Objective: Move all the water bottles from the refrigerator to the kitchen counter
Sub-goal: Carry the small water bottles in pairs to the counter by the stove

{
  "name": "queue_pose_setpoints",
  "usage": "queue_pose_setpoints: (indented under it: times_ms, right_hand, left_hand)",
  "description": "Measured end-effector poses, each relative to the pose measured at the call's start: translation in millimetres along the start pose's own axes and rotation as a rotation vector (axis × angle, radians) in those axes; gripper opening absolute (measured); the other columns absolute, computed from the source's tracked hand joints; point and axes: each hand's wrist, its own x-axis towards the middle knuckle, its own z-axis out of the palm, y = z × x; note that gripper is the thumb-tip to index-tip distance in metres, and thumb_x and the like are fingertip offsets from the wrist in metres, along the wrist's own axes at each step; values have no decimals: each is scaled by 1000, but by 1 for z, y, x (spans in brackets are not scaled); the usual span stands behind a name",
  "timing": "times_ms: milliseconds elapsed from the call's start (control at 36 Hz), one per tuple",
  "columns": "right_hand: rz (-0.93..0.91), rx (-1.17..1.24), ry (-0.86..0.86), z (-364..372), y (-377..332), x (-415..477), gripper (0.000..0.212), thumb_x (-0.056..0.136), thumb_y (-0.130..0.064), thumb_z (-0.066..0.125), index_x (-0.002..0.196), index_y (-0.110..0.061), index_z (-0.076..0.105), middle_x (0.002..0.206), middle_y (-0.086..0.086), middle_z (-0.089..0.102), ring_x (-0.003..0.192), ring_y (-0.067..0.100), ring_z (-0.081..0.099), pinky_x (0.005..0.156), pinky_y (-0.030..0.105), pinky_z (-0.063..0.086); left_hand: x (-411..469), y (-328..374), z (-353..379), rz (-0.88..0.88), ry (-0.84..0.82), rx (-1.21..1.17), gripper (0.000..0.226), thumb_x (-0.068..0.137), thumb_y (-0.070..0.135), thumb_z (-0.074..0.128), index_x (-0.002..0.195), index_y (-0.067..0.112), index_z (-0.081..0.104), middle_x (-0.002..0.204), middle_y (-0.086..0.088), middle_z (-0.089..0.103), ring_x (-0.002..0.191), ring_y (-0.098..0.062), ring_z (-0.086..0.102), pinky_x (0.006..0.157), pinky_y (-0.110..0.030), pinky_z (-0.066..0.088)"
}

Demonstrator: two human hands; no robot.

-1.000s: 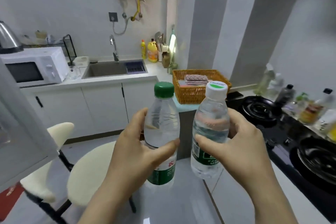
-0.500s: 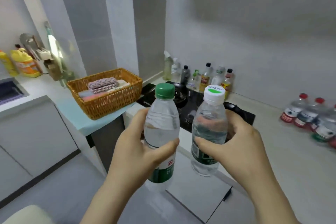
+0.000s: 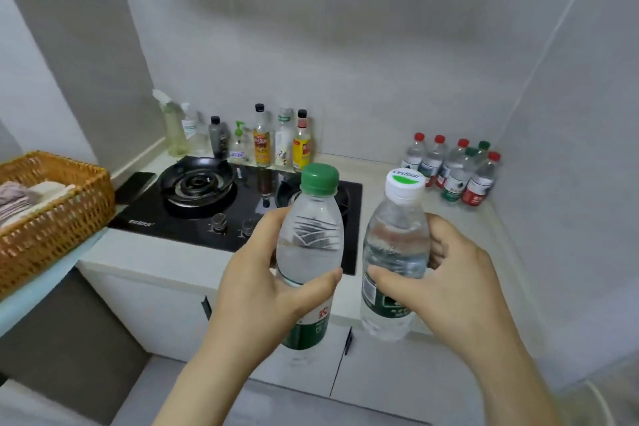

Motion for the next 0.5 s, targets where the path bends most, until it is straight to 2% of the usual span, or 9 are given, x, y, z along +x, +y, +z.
queue_pose_setpoints:
  times_ms: [111,250,361,500]
  right_hand:
    - [19,-14,49,-22,19,20,52,54,-37,80,101,-43,58,88,-28,68,81,-4,65,77,33,56]
    - [29,-45,95,-54,44,54,55,54,-38,82,103,-43,57,88,-31,67,81,-6,64,77,31,56]
    - [30,-44,129,-79,64,83,55,52,-39,81,101,-41,57,86,-25,69,80,-2,66,76,34,57]
    - [23,-51,134,-108,88,115,55,52,-42,78,103,-42,57,87,-31,67,81,-3,65,77,32,57]
  left_hand:
    - [25,7,32,28,-40,-24,51,65,25,81,107,38,56,96,29,66,88,9,62,70,-7,46]
    - [58,18,74,48,-74,-36,52,66,23,81,108,39,55,96,26,68,88,7,64,71,-9,48]
    - [86,27,109,50,-83,-34,53,65,28,81,109,42,54,97,27,67,89,8,63,73,-10,49]
    - [116,34,151,41,-103,-39,52,64,30,81,108,41,54,96,29,66,89,9,61,71,-8,48]
